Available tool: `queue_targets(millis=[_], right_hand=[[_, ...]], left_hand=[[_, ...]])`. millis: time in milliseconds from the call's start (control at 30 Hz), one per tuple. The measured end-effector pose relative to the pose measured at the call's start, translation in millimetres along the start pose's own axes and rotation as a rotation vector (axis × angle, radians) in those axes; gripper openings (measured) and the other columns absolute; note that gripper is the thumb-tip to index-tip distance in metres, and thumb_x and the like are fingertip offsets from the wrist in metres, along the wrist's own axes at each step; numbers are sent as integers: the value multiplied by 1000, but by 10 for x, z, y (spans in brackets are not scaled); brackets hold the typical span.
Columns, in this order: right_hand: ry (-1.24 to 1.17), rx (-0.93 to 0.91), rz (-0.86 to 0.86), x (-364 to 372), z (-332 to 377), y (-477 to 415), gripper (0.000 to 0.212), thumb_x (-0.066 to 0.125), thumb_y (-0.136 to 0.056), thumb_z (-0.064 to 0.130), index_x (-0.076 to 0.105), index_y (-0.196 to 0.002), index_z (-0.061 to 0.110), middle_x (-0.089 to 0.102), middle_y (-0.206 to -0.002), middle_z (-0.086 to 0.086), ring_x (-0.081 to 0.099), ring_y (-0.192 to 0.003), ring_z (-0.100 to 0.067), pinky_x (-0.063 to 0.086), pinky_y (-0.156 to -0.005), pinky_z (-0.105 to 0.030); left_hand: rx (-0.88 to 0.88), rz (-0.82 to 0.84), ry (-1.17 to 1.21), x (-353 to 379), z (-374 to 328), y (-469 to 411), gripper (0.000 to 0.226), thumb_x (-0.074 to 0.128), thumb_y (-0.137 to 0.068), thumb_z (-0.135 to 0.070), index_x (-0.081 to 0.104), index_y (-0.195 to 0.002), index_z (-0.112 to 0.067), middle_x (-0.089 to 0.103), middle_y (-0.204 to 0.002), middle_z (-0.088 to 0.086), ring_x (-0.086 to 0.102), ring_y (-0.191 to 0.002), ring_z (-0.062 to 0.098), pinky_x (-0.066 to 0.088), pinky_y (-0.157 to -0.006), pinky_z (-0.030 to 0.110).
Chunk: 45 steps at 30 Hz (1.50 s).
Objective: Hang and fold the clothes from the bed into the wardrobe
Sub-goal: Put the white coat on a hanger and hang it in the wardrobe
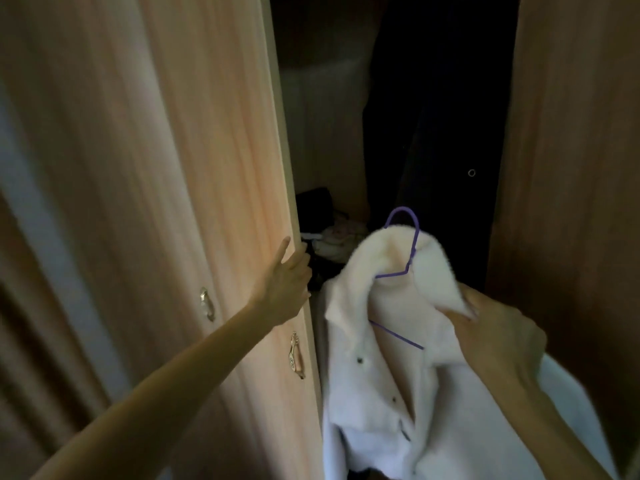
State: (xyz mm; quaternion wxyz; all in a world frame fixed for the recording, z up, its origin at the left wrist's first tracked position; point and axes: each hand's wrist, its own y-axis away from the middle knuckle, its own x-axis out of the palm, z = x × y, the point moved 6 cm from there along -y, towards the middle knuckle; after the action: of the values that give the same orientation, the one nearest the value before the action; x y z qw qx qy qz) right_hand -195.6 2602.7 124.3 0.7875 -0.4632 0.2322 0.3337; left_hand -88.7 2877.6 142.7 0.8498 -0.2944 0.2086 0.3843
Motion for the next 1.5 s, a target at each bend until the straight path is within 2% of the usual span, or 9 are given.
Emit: queue_targets(millis=[200, 333, 433, 567, 633, 800, 1100, 1300, 1500], right_hand=[[-52, -101, 47, 55, 396, 261, 41, 66, -83, 46, 66, -117, 23, 71, -90, -16, 64, -83, -37, 37, -65, -31], [-64, -134, 65, 102, 683, 346, 41, 69, -80, 47, 66, -116, 27, 70, -96, -19, 63, -86, -42, 46, -69, -39], [-86, -164, 48, 177, 899, 386, 41, 70, -80, 46, 68, -115, 24, 70, -96, -19, 63, -85, -42, 43, -67, -37], [-80, -154, 21, 298, 1171, 425, 40, 70, -80, 46, 69, -111, 21, 70, -91, -17, 63, -81, -40, 46, -66, -37], [-59, -143, 18, 352, 1292, 396, 39, 67, -80, 50, 68, -109, 23, 70, -90, -14, 63, -81, -38, 47, -65, -36], [9, -98, 22, 316, 1569, 309, 39, 57, -84, 57, 63, -111, 29, 70, -95, -10, 63, -88, -36, 45, -69, -35], [114, -121, -48, 118, 1896, -144, 45, 53, -87, 59, 53, -125, 35, 68, -102, -11, 62, -93, -36, 43, -70, -35], [149, -198, -85, 98, 1962, -822, 51, 44, -95, 51, 27, -142, 48, 67, -103, -8, 63, -94, -33, 42, -70, -34], [177, -306, -218, 17, 1945, -1856, 42, 45, -96, 44, 37, -137, 42, 67, -100, -5, 63, -91, -31, 35, -66, -33]], left_hand=[[-78, 74, -16, -15, 326, 902, 50, 31, -98, -44, 41, -138, -14, 26, -154, 11, 3, -146, 28, -9, -114, 55], [-188, 133, -12, 49, 594, 1455, 50, 33, -96, -46, 50, -131, -15, 34, -150, 10, 8, -146, 28, -6, -115, 56], [-322, 126, 62, 92, 750, 1704, 50, 39, -92, -48, 56, -124, -13, 51, -136, 10, 23, -141, 30, 5, -116, 55], [-373, 60, 186, 195, 836, 1760, 45, 54, -84, -45, 62, -112, -11, 61, -111, 12, 46, -121, 33, 17, -113, 53], [-381, -7, 251, 241, 867, 1704, 43, 56, -81, -43, 62, -110, -11, 62, -106, 11, 49, -112, 33, 22, -111, 51], [-424, -163, 487, 241, 982, 1478, 59, 26, -87, -50, 60, -116, -12, 64, -106, 6, 56, -104, 28, 37, -99, 47], [-429, -357, 832, -115, 1159, 701, 38, 45, -92, -39, 52, -123, -17, 62, -114, 6, 58, -102, 26, 42, -96, 42], [-429, -418, 1013, -252, 1278, -82, 44, 45, -95, -37, 45, -133, -17, 52, -130, 7, 52, -112, 27, 38, -97, 39], [-490, -508, 1104, -353, 1429, -1101, 43, 47, -93, -39, 47, -132, -22, 54, -128, 4, 53, -114, 24, 42, -96, 37]])
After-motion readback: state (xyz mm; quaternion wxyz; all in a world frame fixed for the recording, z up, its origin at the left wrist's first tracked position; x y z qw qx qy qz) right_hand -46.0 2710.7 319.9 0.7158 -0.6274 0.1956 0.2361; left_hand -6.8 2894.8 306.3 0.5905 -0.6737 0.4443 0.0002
